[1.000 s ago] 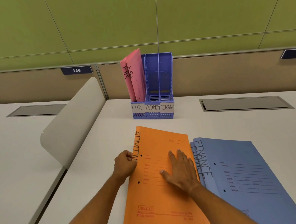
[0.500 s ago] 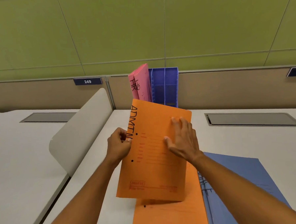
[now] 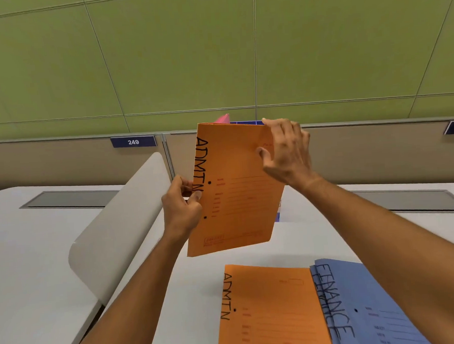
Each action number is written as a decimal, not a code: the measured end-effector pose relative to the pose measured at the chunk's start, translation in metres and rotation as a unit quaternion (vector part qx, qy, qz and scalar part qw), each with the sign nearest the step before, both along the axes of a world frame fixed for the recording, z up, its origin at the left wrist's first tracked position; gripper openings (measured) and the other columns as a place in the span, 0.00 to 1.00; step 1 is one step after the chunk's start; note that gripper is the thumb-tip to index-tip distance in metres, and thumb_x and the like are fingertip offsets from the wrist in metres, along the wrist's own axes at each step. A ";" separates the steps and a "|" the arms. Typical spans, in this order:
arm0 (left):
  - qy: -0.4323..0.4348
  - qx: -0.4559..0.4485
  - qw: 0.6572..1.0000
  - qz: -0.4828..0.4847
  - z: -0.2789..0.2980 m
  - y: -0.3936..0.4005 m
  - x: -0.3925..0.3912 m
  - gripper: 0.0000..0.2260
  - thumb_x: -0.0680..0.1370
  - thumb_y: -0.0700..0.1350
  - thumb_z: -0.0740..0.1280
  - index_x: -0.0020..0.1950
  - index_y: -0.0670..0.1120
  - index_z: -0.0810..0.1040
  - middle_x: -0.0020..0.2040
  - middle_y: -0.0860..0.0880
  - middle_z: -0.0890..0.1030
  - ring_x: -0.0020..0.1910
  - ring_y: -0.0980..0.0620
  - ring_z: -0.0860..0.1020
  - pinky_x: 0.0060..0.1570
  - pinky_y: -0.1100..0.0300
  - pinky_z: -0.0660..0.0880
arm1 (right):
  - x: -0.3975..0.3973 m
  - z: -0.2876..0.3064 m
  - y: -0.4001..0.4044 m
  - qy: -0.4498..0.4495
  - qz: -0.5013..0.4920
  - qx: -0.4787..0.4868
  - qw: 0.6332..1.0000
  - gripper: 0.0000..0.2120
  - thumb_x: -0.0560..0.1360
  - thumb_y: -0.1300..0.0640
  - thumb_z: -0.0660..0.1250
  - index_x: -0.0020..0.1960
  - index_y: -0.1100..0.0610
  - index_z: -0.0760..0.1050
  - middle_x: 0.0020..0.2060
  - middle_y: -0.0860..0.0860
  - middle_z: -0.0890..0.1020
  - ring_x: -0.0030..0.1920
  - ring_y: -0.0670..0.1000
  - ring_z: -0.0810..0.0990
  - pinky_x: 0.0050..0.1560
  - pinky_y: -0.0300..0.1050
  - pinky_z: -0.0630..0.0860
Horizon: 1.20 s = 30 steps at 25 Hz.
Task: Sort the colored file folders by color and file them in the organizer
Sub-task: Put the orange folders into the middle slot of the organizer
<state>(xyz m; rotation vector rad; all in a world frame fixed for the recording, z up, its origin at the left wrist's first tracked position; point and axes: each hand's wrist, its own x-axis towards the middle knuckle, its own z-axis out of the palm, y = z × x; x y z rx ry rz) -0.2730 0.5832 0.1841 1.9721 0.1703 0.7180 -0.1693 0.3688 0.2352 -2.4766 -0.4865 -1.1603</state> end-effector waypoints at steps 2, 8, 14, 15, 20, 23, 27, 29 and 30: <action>-0.017 0.000 1.000 0.003 0.005 0.003 0.011 0.14 0.78 0.38 0.66 0.41 0.54 0.67 0.47 0.52 0.78 0.44 0.54 0.77 0.41 0.58 0.75 | 0.012 0.016 0.006 -0.006 0.004 0.003 1.000 0.25 0.69 0.50 0.67 0.65 0.53 0.72 0.56 0.54 0.76 0.57 0.56 0.72 0.52 0.50 0.63; -0.070 0.002 0.998 0.008 0.011 0.006 0.044 0.11 0.75 0.39 0.70 0.41 0.51 0.69 0.44 0.52 0.79 0.40 0.58 0.77 0.40 0.64 0.73 | 0.056 0.056 0.027 -0.052 0.014 0.011 0.998 0.17 0.69 0.55 0.67 0.56 0.56 0.74 0.51 0.55 0.77 0.53 0.56 0.73 0.46 0.46 0.59; -0.080 0.027 0.996 -0.031 0.006 -0.002 0.086 0.11 0.73 0.42 0.73 0.43 0.49 0.71 0.46 0.52 0.80 0.40 0.58 0.79 0.40 0.70 0.74 | 0.108 0.078 0.043 -0.074 0.035 -0.005 0.997 0.14 0.69 0.57 0.66 0.53 0.59 0.74 0.50 0.57 0.77 0.51 0.58 0.75 0.46 0.48 0.66; -0.079 0.024 0.996 -0.036 0.004 -0.003 0.095 0.11 0.73 0.42 0.74 0.43 0.49 0.72 0.46 0.52 0.80 0.41 0.58 0.79 0.40 0.70 0.75 | 0.117 0.080 0.045 -0.074 0.037 -0.008 0.997 0.14 0.69 0.57 0.66 0.54 0.59 0.74 0.50 0.57 0.77 0.51 0.58 0.75 0.46 0.48 0.66; -0.072 0.014 0.996 -0.041 -0.001 -0.013 0.138 0.09 0.72 0.41 0.74 0.45 0.45 0.75 0.43 0.52 0.79 0.41 0.56 0.79 0.44 0.64 0.78 | 0.156 0.083 0.049 -0.077 0.031 -0.030 0.996 0.14 0.70 0.57 0.65 0.54 0.59 0.74 0.52 0.58 0.77 0.52 0.59 0.74 0.47 0.48 0.66; -0.075 0.010 0.996 -0.042 0.000 -0.018 0.158 0.09 0.72 0.41 0.74 0.45 0.45 0.75 0.42 0.52 0.78 0.40 0.56 0.78 0.45 0.64 0.78 | 0.176 0.086 0.048 -0.082 0.020 -0.045 0.995 0.14 0.70 0.57 0.65 0.55 0.59 0.74 0.53 0.58 0.76 0.54 0.58 0.74 0.48 0.47 0.65; -0.072 0.011 0.996 -0.049 0.000 -0.025 0.181 0.10 0.71 0.39 0.75 0.44 0.47 0.74 0.40 0.52 0.78 0.38 0.59 0.77 0.40 0.73 0.74 | 0.196 0.087 0.046 -0.076 -0.003 -0.061 0.995 0.15 0.70 0.59 0.64 0.57 0.58 0.73 0.55 0.58 0.76 0.55 0.58 0.73 0.49 0.47 0.65; -0.067 0.016 0.997 -0.047 -0.002 -0.027 0.191 0.10 0.71 0.39 0.75 0.44 0.47 0.74 0.40 0.53 0.78 0.37 0.60 0.77 0.38 0.75 0.72 | 0.205 0.084 0.044 -0.069 -0.010 -0.058 0.996 0.16 0.70 0.59 0.65 0.57 0.58 0.73 0.55 0.58 0.75 0.56 0.58 0.73 0.49 0.47 0.66; -0.065 0.015 0.997 -0.046 -0.004 -0.028 0.194 0.10 0.71 0.39 0.75 0.44 0.47 0.74 0.40 0.52 0.78 0.38 0.59 0.77 0.39 0.75 0.73 | 0.208 0.081 0.043 -0.065 -0.010 -0.055 0.996 0.16 0.70 0.59 0.64 0.57 0.58 0.73 0.55 0.58 0.75 0.56 0.58 0.73 0.49 0.48 0.66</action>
